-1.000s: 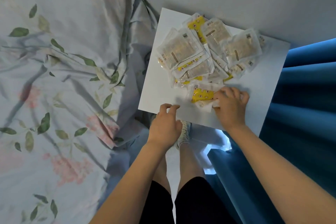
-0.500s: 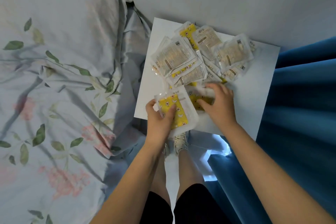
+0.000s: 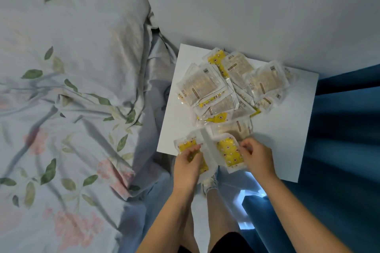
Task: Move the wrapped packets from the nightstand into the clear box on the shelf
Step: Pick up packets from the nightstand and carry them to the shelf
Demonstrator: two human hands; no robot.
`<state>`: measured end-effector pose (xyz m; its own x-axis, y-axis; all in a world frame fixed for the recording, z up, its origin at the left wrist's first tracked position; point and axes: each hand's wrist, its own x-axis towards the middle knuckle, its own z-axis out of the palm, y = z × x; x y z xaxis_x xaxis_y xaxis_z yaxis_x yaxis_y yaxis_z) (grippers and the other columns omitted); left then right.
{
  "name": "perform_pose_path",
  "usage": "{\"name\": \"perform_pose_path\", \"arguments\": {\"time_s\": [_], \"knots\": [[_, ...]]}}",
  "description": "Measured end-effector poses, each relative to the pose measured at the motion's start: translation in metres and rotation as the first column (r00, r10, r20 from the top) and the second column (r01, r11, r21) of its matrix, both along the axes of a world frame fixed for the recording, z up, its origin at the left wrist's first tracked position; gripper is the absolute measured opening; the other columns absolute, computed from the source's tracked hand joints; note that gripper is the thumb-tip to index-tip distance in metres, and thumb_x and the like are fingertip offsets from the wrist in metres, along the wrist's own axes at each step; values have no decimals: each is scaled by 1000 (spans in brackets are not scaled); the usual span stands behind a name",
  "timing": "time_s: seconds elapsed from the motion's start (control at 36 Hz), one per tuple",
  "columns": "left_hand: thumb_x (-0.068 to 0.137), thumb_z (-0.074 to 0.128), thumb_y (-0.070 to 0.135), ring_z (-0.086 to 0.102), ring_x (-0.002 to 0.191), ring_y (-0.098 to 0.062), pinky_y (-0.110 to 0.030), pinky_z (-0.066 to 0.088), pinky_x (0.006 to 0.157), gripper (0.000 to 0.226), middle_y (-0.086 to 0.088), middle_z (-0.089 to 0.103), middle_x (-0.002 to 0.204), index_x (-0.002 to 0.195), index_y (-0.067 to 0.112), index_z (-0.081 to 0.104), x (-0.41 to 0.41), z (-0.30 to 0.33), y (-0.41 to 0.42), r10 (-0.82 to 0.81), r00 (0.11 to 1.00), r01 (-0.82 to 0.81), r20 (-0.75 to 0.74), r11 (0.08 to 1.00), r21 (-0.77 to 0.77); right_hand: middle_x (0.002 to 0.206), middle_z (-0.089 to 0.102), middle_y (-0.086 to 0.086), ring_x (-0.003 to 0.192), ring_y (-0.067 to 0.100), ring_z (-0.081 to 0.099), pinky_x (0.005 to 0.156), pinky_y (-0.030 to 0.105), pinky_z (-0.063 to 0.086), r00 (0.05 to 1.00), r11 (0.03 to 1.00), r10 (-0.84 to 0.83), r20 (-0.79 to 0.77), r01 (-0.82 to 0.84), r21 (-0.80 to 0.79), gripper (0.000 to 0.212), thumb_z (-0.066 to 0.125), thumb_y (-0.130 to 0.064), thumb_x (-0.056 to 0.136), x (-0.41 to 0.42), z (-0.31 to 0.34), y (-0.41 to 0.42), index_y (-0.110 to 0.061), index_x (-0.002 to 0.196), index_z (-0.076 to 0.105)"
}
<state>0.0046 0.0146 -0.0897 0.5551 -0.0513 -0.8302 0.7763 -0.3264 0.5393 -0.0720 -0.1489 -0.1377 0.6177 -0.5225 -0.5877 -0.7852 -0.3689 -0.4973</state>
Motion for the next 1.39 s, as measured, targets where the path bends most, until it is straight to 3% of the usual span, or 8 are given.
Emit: {"name": "perform_pose_path", "arguments": {"time_s": [0.25,0.53,0.61,0.72,0.83,1.03,1.17,1.39], "knots": [[77,68,47,71,90,-12,-19,54,78,41,0,76,96,101,14,74,15,11,7,35,994,-50,-99,988,-147,98,72,6,92,22,68,85,39,54,932,675,-348,-104,326,662,19,57,-1,91,36,43,20,-17,98,63],[88,65,24,71,79,-16,-30,58,72,15,0,76,81,79,15,72,45,12,28,179,981,-170,72,978,-117,101,62,-13,92,3,56,79,22,48,947,817,280,155,-320,479,31,77,-33,74,143,69,8,-33,103,64],[88,67,27,71,89,-27,-46,57,85,18,-7,75,87,75,16,73,53,7,40,291,953,-286,85,956,-69,135,49,-9,126,15,42,103,27,33,849,878,444,286,-476,48,71,83,-39,66,183,58,-12,-35,129,51],[85,69,32,70,93,-33,-57,53,88,22,-13,75,92,74,14,74,57,8,52,364,929,-362,67,931,-43,161,8,-3,148,22,3,118,41,5,495,461,865,-80,-847,-264,103,71,-58,72,211,31,-23,-27,151,13],[87,67,27,71,91,-28,-55,53,89,16,-8,76,91,78,16,74,57,12,55,374,926,-370,50,926,-69,161,2,1,149,21,-1,119,50,-2,186,99,893,-409,-969,-225,96,52,-66,83,204,16,-27,-21,152,3],[89,65,26,72,91,-25,-52,53,91,14,-5,76,91,86,16,73,54,13,65,335,942,-332,34,940,-75,157,23,6,146,20,16,120,35,6,344,267,902,-261,-920,-288,54,44,-26,99,179,13,-25,-12,148,27],[90,64,25,71,93,-24,-50,53,91,13,-5,76,96,92,16,72,54,12,73,350,936,-347,37,935,-69,134,55,9,123,27,49,100,38,41,599,562,801,11,-745,-359,42,59,-5,90,172,22,-32,-9,131,55],[89,64,28,72,92,-22,-51,54,90,13,-1,76,92,88,19,73,55,8,83,348,936,-347,46,937,-30,92,67,1,89,24,62,65,28,39,610,575,791,-44,-767,-286,34,64,-50,83,171,28,-34,-17,89,67]]}}
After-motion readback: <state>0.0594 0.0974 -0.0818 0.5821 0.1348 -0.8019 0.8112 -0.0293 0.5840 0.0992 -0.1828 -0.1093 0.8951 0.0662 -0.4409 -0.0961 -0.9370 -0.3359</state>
